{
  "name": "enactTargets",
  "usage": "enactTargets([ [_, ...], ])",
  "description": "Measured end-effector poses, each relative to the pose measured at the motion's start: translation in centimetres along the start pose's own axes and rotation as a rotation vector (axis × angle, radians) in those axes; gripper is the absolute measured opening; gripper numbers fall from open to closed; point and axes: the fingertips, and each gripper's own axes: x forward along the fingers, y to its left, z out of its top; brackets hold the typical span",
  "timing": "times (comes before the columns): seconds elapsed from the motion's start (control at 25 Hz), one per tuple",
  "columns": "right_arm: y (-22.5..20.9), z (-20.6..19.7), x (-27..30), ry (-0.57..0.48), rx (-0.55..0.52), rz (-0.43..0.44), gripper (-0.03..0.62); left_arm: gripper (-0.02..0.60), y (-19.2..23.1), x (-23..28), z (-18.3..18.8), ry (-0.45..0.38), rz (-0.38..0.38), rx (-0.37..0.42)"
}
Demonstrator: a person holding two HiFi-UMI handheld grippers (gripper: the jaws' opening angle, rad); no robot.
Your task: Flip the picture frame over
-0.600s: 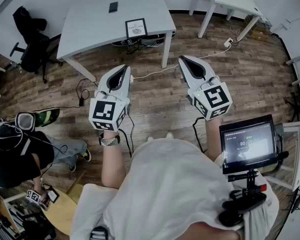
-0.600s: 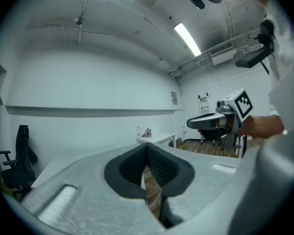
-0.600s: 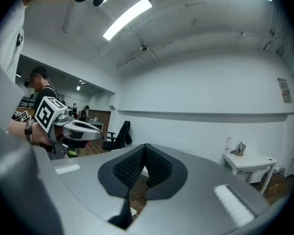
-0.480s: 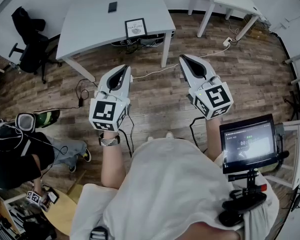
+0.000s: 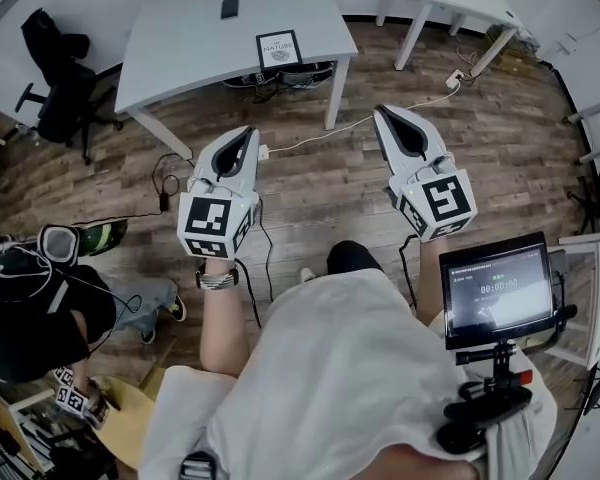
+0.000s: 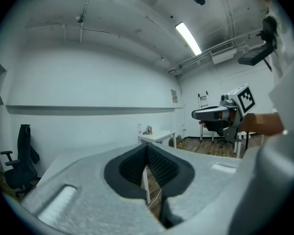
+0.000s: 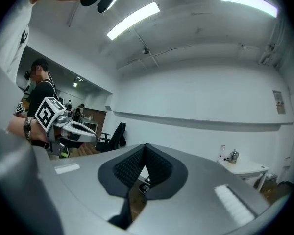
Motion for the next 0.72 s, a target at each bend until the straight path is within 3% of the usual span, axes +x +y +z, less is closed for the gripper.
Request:
enactTargets([
  [0.24,2.6,0.4,0.6,-0.028,0.027,0.039,0.002,0.003,0.8,-0.6,-0.3,-0.002,-0.005,0.001],
  [0.48,5.2,-3.1,2.1,0.011,0.028,0.074,0.002,0.003,1.2,-0.8,-3.5,-0.007,-0.02,-0.005],
  [0.72,2.4,-4.8,4.9,0.023,-0.001,0.078,0.002,0.003,2.1,2.7,-3.9,0.013,-0.022,0.005],
])
